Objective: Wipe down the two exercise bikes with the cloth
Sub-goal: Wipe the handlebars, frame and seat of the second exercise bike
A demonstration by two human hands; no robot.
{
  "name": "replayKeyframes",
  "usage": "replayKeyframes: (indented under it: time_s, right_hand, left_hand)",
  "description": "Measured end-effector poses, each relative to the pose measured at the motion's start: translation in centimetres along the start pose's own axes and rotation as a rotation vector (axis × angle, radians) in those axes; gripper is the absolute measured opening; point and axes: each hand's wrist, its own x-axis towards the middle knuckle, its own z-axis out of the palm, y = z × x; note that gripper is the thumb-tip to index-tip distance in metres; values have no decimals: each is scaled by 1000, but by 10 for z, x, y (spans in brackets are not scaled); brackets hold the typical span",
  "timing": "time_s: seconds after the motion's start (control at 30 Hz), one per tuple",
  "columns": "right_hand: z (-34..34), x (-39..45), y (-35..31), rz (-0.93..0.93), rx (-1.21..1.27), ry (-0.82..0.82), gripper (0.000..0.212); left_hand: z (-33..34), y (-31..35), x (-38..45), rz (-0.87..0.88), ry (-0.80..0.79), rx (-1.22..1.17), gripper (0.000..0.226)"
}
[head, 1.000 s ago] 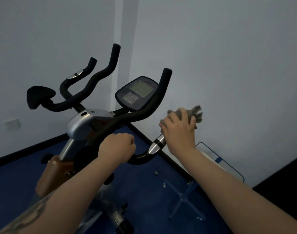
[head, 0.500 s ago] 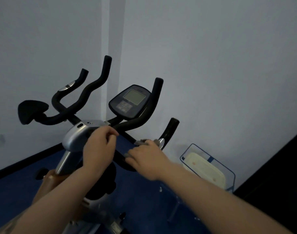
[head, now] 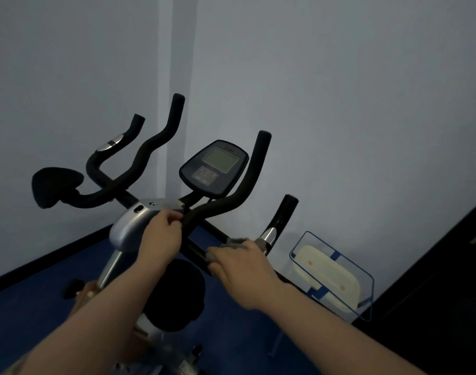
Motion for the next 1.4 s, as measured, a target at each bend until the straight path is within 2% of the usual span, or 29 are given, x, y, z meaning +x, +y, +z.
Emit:
replayKeyframes:
  time_s: [0.1, 0.2, 0.27, 0.37, 0.53, 0.63, 0.7, 0.73, 0.77, 0.83, 0.9, 0.93, 1.0, 1.07, 1.13, 1.23, 1.3, 1.37, 1.4]
  right_hand:
    - [3, 24, -15, 81, 28, -143, 37]
    - [-1, 44, -16, 247, 260, -243, 43]
    - [-2, 31, -16, 180, 277, -218, 40]
    - [-1, 18, -6, 64, 125, -261, 39]
    - [4, 45, -25, 259, 319, -225, 43]
    - [-3, 37, -17, 146, 221, -318, 45]
    - [-16, 32, 0, 102, 288, -360, 40]
    - [-23, 32, 7, 131, 405, -300, 36]
    - [-30, 33, 13, 189, 540, -164, 36]
    - [-44, 41, 18, 320, 761, 240, 39]
    - [-47, 58, 21, 377, 665, 543, 40]
    - [-45, 70, 20, 392, 528, 580, 39]
    - [-32, 91, 11, 459, 302, 449, 32]
    - [-13, 101, 0, 499, 244, 354, 22]
    - [-9, 98, 5, 359, 213, 324, 20]
    - [-31, 89, 54, 87, 8, 231, 25]
    - [-41, 87, 77, 133, -51, 306, 25]
    - [-38, 89, 73, 247, 18, 386, 21]
    - [-33, 90, 66, 238, 61, 375, 19]
  left_hand:
    - [2, 0, 3, -34, -2, -74, 22]
    - [1, -3, 4, -1, -24, -48, 22]
    - [1, -6, 4, 2, -42, -85, 24]
    - [1, -9, 5, -2, -46, -94, 25]
    - [1, -5, 3, 8, -54, -89, 24]
    - [-2, -5, 3, -2, -108, -116, 24]
    - [-8, -3, 10, -13, -161, -71, 18]
    - [-12, 0, 15, -11, -181, -16, 16]
    - [-15, 2, 20, -3, -194, 41, 15]
    - [-15, 6, 26, 25, -193, 122, 17]
    - [-7, 8, 24, 79, -153, 299, 21]
    - [-2, 8, 20, 117, -139, 436, 24]
    - [4, 6, 15, 210, -122, 644, 26]
    - [4, 3, 14, 289, -101, 748, 20]
    - [2, 0, 13, 339, -80, 780, 17]
    - [5, 0, 9, 417, -49, 862, 26]
    - [7, 1, 10, 443, -48, 887, 31]
    - [9, 3, 10, 448, -56, 844, 32]
    - [10, 6, 10, 446, -67, 801, 31]
